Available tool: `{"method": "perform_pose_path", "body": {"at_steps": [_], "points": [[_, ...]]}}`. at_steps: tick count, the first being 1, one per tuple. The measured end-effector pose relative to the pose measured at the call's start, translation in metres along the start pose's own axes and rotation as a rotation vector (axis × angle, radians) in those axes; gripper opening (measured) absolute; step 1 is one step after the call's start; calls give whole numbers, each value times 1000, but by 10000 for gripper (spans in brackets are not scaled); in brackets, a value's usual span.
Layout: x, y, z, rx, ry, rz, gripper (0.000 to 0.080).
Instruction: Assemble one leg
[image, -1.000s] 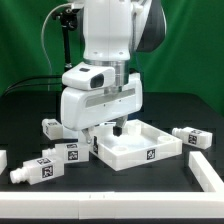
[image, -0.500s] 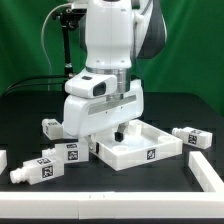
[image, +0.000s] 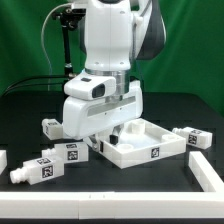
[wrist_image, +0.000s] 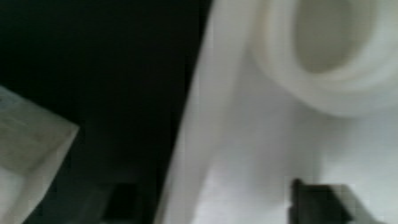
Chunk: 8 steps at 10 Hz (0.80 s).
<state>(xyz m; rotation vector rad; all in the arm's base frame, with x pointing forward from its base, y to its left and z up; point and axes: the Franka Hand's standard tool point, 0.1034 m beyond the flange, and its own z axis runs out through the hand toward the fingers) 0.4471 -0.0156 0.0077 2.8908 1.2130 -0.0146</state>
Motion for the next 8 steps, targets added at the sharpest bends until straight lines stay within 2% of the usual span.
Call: {"method": "perform_pose_path", "body": {"at_steps": [1,2,4,6,8], "points": [[0,0,0,0,0,0,201],[0,0,0,0,0,1,79],[-4,4,-1,-2,-2,-7,52],[-11,12,-9,-5,-12,10,52],[-7,15,-37,-5,-27,73,51]]}}
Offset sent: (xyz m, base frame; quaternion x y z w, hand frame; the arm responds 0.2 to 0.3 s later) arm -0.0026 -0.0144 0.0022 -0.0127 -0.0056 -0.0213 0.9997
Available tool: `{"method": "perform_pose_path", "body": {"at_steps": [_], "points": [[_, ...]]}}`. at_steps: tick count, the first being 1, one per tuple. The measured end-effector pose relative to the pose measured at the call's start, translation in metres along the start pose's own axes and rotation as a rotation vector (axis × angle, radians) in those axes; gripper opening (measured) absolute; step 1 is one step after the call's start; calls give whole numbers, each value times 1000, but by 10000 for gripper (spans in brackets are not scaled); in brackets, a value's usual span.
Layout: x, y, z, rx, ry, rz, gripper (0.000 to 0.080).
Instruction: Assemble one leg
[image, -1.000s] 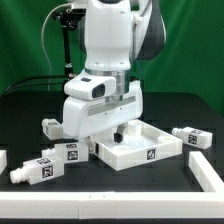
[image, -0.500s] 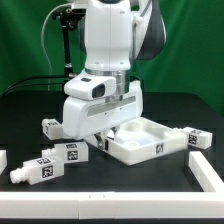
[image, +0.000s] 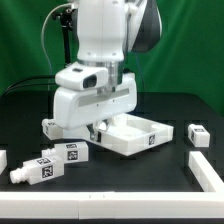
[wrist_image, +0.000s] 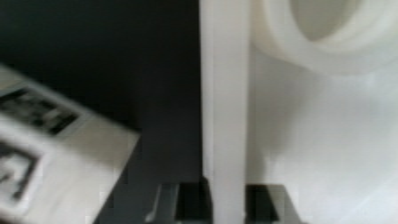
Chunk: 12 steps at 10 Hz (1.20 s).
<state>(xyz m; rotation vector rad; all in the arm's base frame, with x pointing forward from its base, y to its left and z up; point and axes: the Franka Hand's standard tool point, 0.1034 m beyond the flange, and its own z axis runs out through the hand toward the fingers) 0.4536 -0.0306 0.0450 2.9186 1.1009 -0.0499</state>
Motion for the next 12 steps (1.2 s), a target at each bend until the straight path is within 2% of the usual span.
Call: {"method": "perform_pose_path", "body": {"at_steps": [1,2,3,5,9,10,11,12], "points": [[-2,-4,-9,30,-44,117,51],[1,-2,-15,55,-91,199,51],[6,3,-21,52,-91,238,51],[6,10,-21,33,-45,201,51],[7,9,-20,35,-53,240,51],[12,18,-26,21,-47,323,51],[17,29,-31,23,-55,381,51],[22,41,-31,57,-72,486,51]]}}
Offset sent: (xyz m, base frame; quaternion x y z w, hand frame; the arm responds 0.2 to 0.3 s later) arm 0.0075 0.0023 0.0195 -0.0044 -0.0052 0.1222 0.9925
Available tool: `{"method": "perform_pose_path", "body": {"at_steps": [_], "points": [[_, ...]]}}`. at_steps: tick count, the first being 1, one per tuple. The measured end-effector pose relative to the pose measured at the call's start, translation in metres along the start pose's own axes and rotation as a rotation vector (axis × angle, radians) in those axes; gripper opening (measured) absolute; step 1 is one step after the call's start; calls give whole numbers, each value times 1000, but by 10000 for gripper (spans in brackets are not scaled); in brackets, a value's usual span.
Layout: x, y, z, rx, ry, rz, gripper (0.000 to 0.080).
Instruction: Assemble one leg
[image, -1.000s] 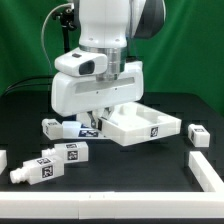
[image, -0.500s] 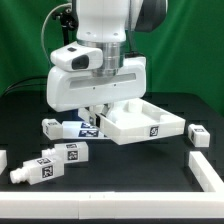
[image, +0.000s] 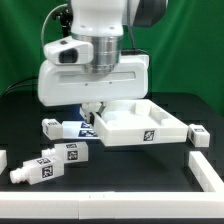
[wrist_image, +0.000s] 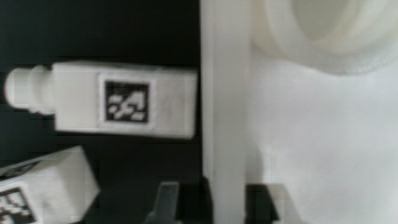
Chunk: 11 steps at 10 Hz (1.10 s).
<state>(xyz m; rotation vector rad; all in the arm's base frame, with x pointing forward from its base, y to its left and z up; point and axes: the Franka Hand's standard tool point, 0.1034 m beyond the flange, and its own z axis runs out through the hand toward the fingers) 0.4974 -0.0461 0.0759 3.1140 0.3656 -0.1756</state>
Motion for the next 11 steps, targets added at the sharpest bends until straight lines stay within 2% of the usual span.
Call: {"method": "perform_pose_path", "body": {"at_steps": [1,2,5,6,7,10,11], "points": [[6,4,0,54,-77,177,51],[16,10,-2,48,-64,135,51],[13,8,2,50,-68,135,51],[13,7,5,51,-73,144,51],[15,7,16,53,-89,161,51],[58,18,34,65,-94,182,51],[72,17,36,71,-83,206,51]]}}
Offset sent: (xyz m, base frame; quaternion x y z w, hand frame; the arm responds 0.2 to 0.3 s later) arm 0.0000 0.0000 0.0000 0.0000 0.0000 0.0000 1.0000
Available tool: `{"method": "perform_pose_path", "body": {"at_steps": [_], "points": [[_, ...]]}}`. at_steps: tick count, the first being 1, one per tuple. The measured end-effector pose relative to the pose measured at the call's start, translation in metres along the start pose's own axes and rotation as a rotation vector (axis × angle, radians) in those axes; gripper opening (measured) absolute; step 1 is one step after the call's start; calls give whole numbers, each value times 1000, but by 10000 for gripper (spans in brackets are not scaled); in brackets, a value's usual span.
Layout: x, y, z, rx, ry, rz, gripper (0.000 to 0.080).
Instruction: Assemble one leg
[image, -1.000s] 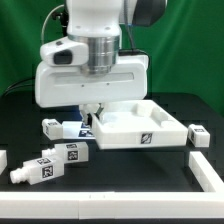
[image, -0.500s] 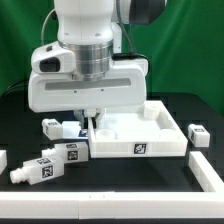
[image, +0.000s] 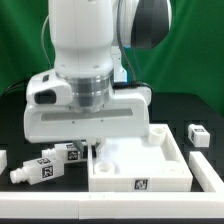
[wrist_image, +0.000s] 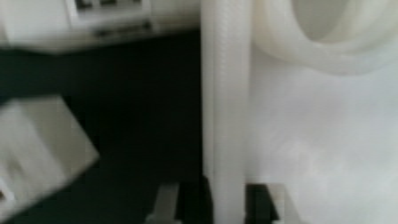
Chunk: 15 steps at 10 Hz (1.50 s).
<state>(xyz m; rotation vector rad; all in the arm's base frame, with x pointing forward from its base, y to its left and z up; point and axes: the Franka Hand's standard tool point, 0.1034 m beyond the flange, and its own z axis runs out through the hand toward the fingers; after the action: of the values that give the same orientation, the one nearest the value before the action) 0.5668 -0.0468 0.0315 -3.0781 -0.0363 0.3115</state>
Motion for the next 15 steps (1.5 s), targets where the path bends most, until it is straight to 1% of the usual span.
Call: {"method": "perform_pose_path", "body": {"at_steps": [1,2,3,7,8,10,11,14,15], "points": [[11,-8,2,2,44,4,51],[13,-20,5,4,58,19,51],[13,-22,6,4,56,8,51],[12,-23,8,3,57,10,51],[13,-25,13,1,64,10,51],[17,-25,21,-13,80,37,51],[17,-25,21,-17,82,43,51],[17,-24,21,-18,82,44,51],[17,-25,21,-18,82,44,149]]}}
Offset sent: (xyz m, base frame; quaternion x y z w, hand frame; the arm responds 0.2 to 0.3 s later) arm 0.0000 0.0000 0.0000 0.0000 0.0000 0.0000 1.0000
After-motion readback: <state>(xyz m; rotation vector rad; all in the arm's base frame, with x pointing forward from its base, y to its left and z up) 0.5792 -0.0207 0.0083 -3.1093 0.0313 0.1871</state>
